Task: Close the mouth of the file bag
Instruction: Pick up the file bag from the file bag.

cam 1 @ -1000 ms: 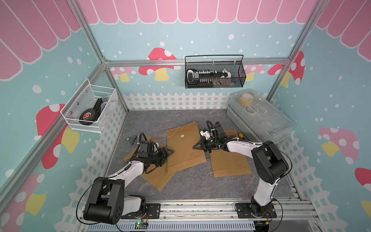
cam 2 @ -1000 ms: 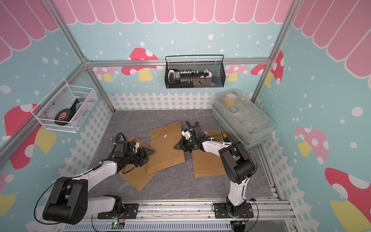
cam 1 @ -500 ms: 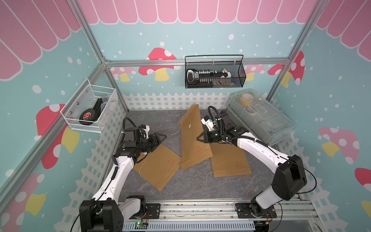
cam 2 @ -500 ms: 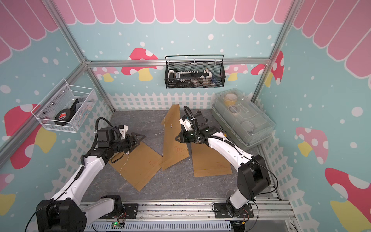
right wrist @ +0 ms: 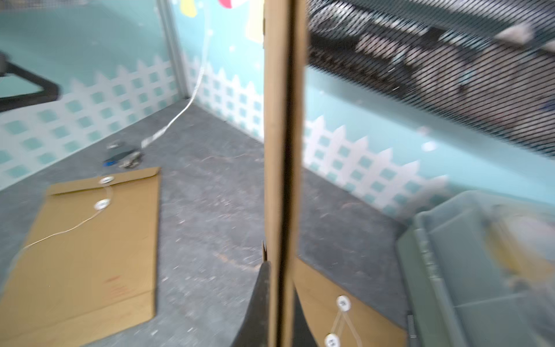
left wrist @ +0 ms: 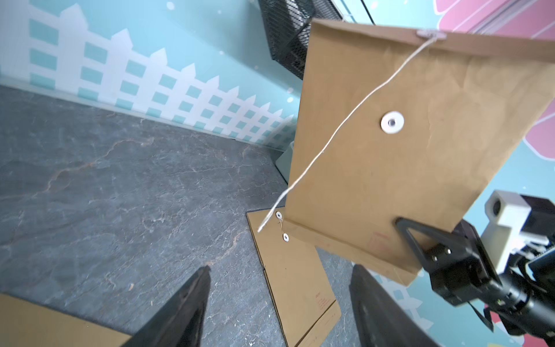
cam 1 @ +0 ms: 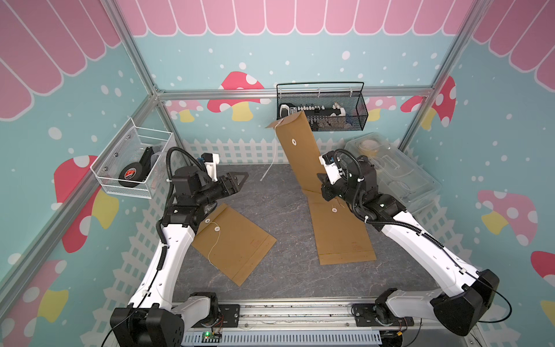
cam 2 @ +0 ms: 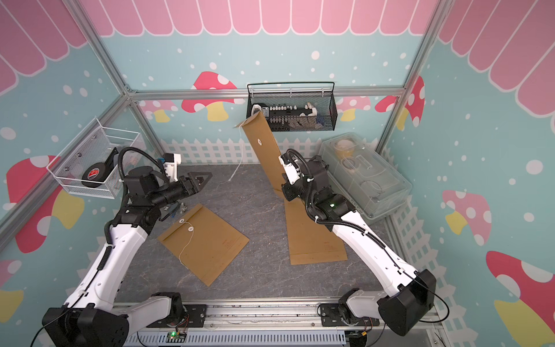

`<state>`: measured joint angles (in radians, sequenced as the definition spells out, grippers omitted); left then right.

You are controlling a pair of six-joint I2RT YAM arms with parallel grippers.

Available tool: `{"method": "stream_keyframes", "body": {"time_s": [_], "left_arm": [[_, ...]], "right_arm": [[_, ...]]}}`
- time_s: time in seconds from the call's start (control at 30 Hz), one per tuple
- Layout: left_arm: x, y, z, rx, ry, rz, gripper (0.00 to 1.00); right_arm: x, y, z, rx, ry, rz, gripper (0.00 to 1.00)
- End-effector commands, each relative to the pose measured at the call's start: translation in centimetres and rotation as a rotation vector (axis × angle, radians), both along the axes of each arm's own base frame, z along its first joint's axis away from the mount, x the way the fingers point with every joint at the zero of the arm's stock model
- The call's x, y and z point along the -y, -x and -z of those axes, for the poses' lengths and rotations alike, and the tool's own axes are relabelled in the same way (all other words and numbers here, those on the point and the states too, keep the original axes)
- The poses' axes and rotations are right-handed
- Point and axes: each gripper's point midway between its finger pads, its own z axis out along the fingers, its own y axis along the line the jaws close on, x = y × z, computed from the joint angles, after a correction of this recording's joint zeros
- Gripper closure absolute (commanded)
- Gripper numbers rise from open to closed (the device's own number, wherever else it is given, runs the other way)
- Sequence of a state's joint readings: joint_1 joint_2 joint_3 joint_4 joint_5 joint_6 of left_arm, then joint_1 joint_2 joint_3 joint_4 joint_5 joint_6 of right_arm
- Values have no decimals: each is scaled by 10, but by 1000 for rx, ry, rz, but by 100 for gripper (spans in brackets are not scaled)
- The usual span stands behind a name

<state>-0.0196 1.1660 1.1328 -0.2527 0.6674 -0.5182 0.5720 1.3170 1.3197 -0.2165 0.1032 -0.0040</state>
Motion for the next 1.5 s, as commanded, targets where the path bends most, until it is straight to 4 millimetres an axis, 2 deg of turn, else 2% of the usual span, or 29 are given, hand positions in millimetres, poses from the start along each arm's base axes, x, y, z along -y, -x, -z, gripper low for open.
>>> {"method": "stream_keyframes", "body": {"time_s": [0.0, 0.1, 0.23, 0.37, 0.47, 0.57, 0.67, 0.77, 0.9, 1.17, 1.3, 1.47], "left_arm": [[9, -6, -20, 127, -67, 18, 27], [10, -9, -25, 174, -81, 8, 27], [6, -15, -29, 250, -125, -9, 27], [5, -22, -38, 329, -177, -17, 27], [8, -24, -53, 393, -189, 1, 24], [5, -26, -72, 446, -197, 14, 22], [-12, -32, -95, 468, -164, 3, 22], [-16, -35, -110, 515, -155, 37, 22], [-1, -37, -129, 591, -117, 143, 21], [38, -41, -145, 629, -19, 378, 17], [62, -40, -147, 626, 6, 477, 17], [83, -27, -160, 662, 52, 585, 18]], "right_arm": [[28, -24, -31, 202, 148, 218, 100], [20, -15, -41, 251, 150, 145, 100], [7, -4, -43, 252, 185, 33, 100], [-3, 17, -60, 255, 2, -138, 100], [-10, 29, -72, 243, -159, -250, 100], [-19, 39, -78, 231, -246, -354, 100], [-21, 47, -84, 243, -298, -410, 100], [-21, 52, -88, 260, -336, -450, 100], [-24, 60, -93, 261, -402, -539, 100], [-27, 66, -106, 231, -504, -666, 100], [-28, 64, -104, 206, -531, -700, 100], [-28, 57, -95, 167, -549, -715, 100]]}}
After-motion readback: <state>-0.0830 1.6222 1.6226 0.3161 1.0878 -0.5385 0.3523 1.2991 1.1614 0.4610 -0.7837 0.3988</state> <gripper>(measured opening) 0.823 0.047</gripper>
